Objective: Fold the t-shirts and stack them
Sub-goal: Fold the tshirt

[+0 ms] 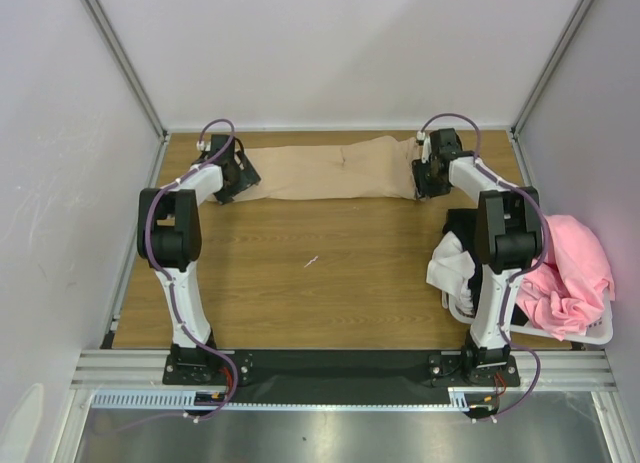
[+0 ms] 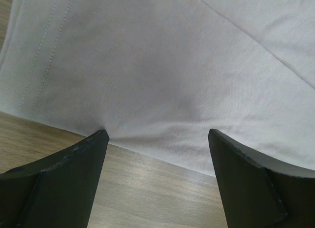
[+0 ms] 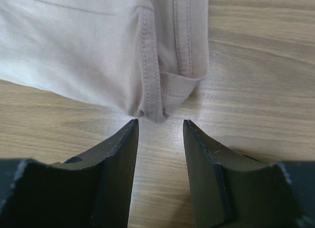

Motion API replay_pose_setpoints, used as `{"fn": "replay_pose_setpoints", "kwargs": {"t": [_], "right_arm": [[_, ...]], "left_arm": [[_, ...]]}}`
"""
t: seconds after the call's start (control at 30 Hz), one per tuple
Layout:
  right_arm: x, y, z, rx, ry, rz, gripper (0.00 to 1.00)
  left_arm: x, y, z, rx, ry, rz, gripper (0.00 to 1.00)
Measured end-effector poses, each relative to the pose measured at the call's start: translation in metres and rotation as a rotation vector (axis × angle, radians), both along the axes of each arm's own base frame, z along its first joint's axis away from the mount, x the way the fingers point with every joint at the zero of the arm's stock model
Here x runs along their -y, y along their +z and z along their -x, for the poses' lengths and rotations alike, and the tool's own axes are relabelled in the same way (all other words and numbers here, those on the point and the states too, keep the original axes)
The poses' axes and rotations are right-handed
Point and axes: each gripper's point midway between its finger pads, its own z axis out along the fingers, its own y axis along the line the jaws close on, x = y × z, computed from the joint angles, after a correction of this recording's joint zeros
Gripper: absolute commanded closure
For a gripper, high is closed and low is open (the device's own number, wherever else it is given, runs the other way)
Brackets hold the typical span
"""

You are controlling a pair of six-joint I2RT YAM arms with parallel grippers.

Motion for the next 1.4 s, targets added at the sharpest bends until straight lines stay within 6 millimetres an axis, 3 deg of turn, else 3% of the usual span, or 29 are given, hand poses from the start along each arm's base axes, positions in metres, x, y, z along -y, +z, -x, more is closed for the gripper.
{"fn": "replay_pose_setpoints", "kwargs": {"t": [0.4,0.63,1.07,1.4], "right_arm": [[-0.003,-0.021,0.001,-0.035,0.011,0.079,0.68],[0.009,-0.023,-0.009,-0.021,-0.031,0.151,1.0],[0.018,-0.022,-0.01,-0.019,-0.001,0.174,0.97],[0.033,-0.023,-0.006,-0.031,0.013,0.123,0.7]], "left_arm": [[-0.004,0.0,0.0,0.0,0.016,0.004,0.1],[-0.007,0.0,0.0,-0.001,0.023,0.004,0.1],[-0.02,0.001,0.004,-0.024,0.061,-0.039,0.1],[-0.029,0.0,0.008,-0.045,0.083,-0.068,0.1]]}}
